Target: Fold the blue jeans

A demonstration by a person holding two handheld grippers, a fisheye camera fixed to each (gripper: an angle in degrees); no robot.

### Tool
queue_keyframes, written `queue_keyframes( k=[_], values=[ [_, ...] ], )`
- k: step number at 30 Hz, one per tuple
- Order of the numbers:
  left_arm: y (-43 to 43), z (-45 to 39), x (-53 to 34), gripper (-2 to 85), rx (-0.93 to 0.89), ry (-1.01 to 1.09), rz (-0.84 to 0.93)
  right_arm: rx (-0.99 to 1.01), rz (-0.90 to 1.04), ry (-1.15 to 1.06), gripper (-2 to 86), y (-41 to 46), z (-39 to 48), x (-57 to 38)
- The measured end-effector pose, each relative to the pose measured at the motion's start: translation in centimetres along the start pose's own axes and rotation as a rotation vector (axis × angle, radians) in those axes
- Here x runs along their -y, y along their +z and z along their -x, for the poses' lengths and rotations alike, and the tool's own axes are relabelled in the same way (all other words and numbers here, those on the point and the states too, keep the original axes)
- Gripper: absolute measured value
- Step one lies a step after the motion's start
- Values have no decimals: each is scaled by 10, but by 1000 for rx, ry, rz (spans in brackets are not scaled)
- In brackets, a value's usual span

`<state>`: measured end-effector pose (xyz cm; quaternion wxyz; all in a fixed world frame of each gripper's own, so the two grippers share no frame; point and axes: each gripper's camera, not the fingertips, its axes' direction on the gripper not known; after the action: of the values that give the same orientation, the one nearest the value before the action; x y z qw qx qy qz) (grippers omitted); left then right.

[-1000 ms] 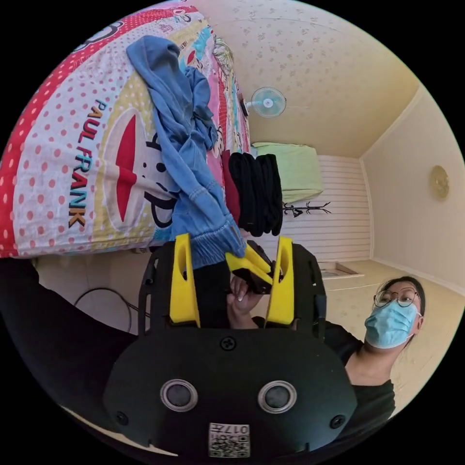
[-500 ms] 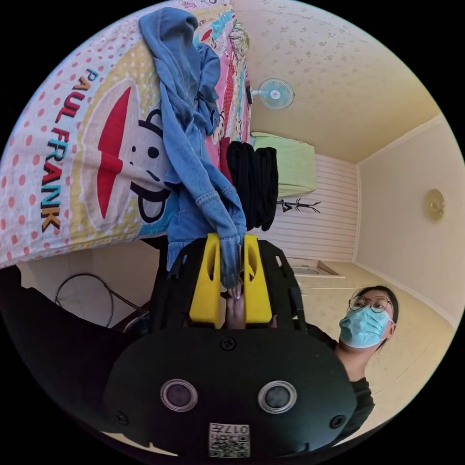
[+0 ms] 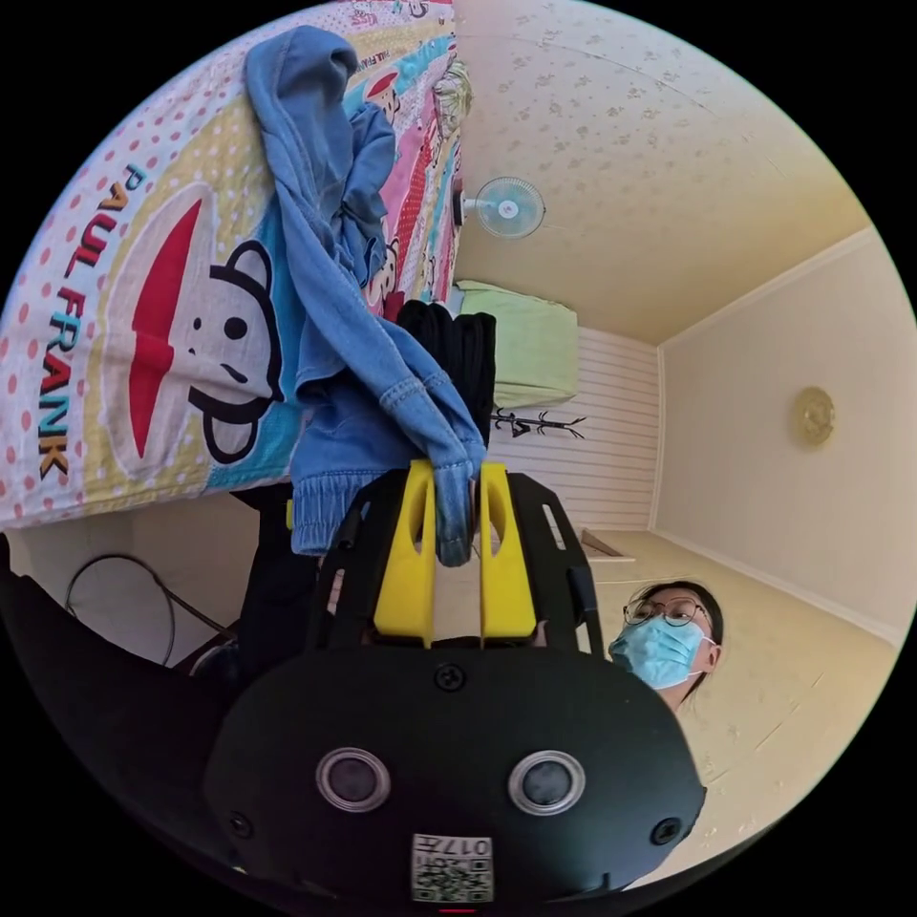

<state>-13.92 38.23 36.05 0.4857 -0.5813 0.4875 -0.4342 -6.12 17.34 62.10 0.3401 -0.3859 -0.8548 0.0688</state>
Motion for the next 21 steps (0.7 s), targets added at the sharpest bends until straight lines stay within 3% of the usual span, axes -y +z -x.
queue_keyframes(
  k=[8, 13, 21],
  values=[
    [-8, -20, -44, 74, -16, 52, -29, 0, -49, -135, 162, -25, 47, -48],
    [-13, -31, -80, 72, -57, 96, -38, 112, -43, -292, 92, -31, 90, -85],
    [-9, -161, -167, 74, -103, 495, 14, -257, 248, -808, 69, 47, 313, -181]
  ],
)
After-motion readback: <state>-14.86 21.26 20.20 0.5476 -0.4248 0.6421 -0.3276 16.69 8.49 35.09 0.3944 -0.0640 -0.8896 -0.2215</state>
